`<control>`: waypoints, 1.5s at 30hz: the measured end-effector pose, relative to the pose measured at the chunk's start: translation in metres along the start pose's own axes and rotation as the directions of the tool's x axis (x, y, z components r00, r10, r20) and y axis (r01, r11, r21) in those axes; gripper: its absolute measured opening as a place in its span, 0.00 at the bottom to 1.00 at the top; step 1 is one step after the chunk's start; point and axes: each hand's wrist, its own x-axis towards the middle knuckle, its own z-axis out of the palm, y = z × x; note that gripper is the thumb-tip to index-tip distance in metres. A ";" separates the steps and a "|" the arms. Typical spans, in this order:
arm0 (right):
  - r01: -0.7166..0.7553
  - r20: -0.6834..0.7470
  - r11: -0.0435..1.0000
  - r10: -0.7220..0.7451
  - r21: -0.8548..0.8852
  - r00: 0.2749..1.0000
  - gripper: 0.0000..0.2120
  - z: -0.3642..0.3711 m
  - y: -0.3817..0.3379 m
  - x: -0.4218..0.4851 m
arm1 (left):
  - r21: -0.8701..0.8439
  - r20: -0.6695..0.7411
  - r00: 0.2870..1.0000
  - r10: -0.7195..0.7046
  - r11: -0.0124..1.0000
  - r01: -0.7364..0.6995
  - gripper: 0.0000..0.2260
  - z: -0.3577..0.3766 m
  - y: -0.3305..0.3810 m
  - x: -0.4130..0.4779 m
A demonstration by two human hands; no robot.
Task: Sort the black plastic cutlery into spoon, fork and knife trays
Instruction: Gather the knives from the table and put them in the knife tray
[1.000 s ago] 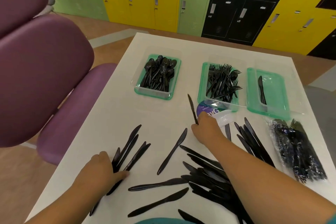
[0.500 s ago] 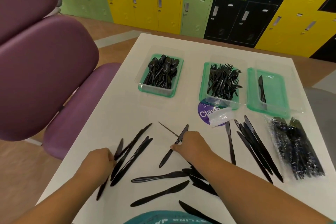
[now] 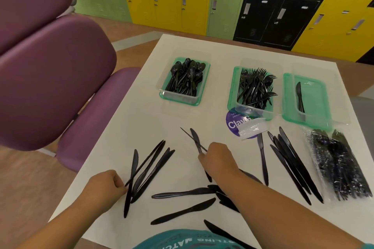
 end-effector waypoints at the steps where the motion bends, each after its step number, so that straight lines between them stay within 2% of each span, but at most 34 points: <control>1: 0.024 -0.001 0.999 -0.024 -0.022 1.000 0.15 0.000 0.000 -0.001 | -0.014 -0.019 1.000 -0.002 1.000 0.002 0.14 0.000 0.003 -0.001; 4: 0.090 0.028 0.989 -0.087 -0.114 0.996 0.15 0.004 -0.004 -0.003 | 0.009 -0.099 0.994 0.043 0.999 -0.043 0.31 0.005 0.024 0.004; 6: 0.115 0.048 0.983 -0.109 -0.144 0.993 0.12 0.008 -0.009 -0.004 | 0.076 -0.097 0.993 0.065 0.995 -0.057 0.35 0.012 0.040 0.008; 8: 0.129 0.061 0.979 -0.121 -0.159 0.991 0.07 0.011 -0.010 -0.004 | 0.096 -0.096 0.991 0.088 0.992 -0.079 0.33 0.021 0.052 0.012; 11: 0.114 0.064 0.981 -0.105 -0.155 0.992 0.18 0.015 -0.010 -0.004 | 0.041 -0.097 0.986 0.132 0.991 -0.129 0.23 0.029 0.062 0.016; 16: 0.112 0.136 0.980 -0.090 -0.166 0.987 0.16 0.017 -0.011 -0.001 | 0.152 -0.050 0.983 0.178 0.974 -0.169 0.13 0.029 0.073 0.022; 19: 0.139 0.158 0.975 -0.112 -0.174 0.981 0.15 0.016 -0.011 0.000 | 0.252 -0.010 0.979 0.204 0.948 -0.195 0.12 0.028 0.078 0.026; 22: 0.209 0.152 0.958 -0.180 -0.197 0.972 0.04 0.013 -0.012 0.001 | 0.266 -0.010 0.979 0.203 0.944 -0.193 0.11 0.032 0.082 0.030; 23: 0.221 0.144 0.957 -0.196 -0.187 0.970 0.04 0.011 -0.012 0.000 | 0.272 -0.021 0.979 0.205 0.943 -0.191 0.10 0.035 0.081 0.030; 28: 0.200 0.096 0.980 -0.201 0.019 0.975 0.13 -0.010 -0.006 0.004 | 0.317 -0.079 0.959 0.272 0.919 -0.235 0.09 0.048 0.071 0.032; 32: 0.177 0.106 0.975 -0.192 0.131 0.976 0.13 -0.044 0.016 0.013 | 0.328 -0.085 0.933 0.351 0.894 -0.306 0.12 0.050 0.064 0.032; 35: 0.132 0.151 0.974 -0.161 0.185 0.975 0.10 -0.066 0.044 0.012 | 0.269 -0.073 0.897 0.436 0.875 -0.403 0.13 0.050 0.064 0.026; 37: 0.133 0.176 0.986 -0.150 0.106 0.973 0.07 -0.075 0.063 0.006 | 0.205 -0.025 0.883 0.468 0.867 -0.454 0.13 0.048 0.071 0.016; 39: 0.164 0.168 0.985 -0.154 -0.044 0.974 0.03 -0.076 0.081 -0.002 | 0.146 0.034 0.858 0.513 0.847 -0.512 0.10 0.045 0.081 0.005; 43: 0.193 0.154 0.946 -0.157 -0.259 0.976 0.09 -0.067 0.099 -0.008 | 0.064 0.146 0.791 0.595 0.792 -0.608 0.07 0.045 0.097 -0.009; 45: 0.208 0.123 0.930 -0.178 -0.302 0.976 0.10 -0.061 0.100 -0.008 | 0.071 0.205 0.792 0.575 0.799 -0.597 0.06 0.050 0.101 -0.011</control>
